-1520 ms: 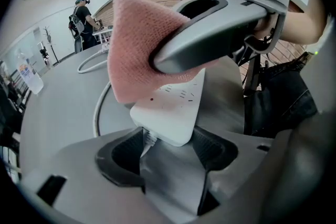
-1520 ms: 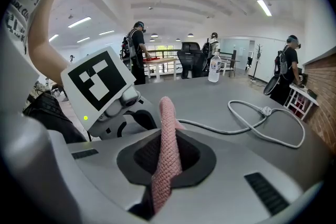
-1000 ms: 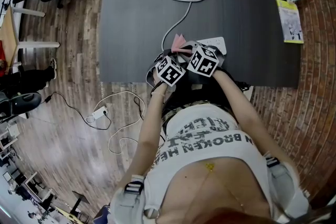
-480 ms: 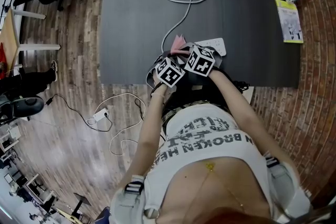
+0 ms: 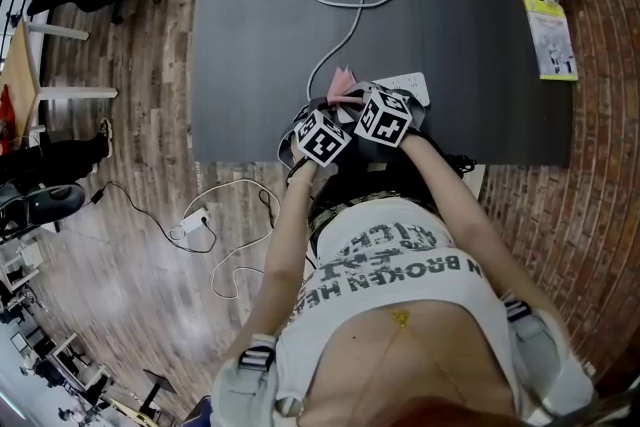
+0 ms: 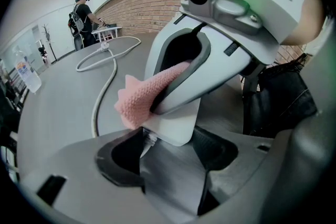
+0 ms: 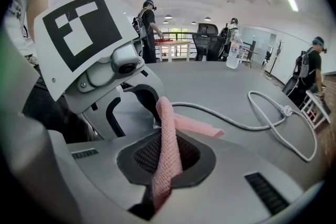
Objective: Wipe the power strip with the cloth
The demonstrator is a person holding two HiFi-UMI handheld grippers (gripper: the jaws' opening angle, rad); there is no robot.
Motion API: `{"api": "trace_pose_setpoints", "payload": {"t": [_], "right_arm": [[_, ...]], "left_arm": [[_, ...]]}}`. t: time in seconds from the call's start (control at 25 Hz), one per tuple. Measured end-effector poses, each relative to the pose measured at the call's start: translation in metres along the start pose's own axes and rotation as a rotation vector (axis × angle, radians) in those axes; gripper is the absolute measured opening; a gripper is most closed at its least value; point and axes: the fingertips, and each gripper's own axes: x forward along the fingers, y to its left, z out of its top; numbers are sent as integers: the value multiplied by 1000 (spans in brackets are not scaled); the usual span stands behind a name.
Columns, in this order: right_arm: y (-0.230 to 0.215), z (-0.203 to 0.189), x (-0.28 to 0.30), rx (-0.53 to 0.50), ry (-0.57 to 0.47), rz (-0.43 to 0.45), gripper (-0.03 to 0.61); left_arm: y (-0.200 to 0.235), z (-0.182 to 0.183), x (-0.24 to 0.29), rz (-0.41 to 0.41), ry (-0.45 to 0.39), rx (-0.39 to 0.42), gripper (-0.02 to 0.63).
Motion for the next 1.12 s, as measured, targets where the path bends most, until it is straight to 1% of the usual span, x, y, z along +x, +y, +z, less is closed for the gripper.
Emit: {"api": "trace_pose_setpoints", "payload": {"t": [0.76,1.12], "right_arm": [[-9,-19,-16,26,15,-53,17],[-14,-26,-21,55,12,-75,17]], "left_arm": [[1,-1,-1,1,-3,1,278],[1,-2,-1,0,-2,1,278]]}}
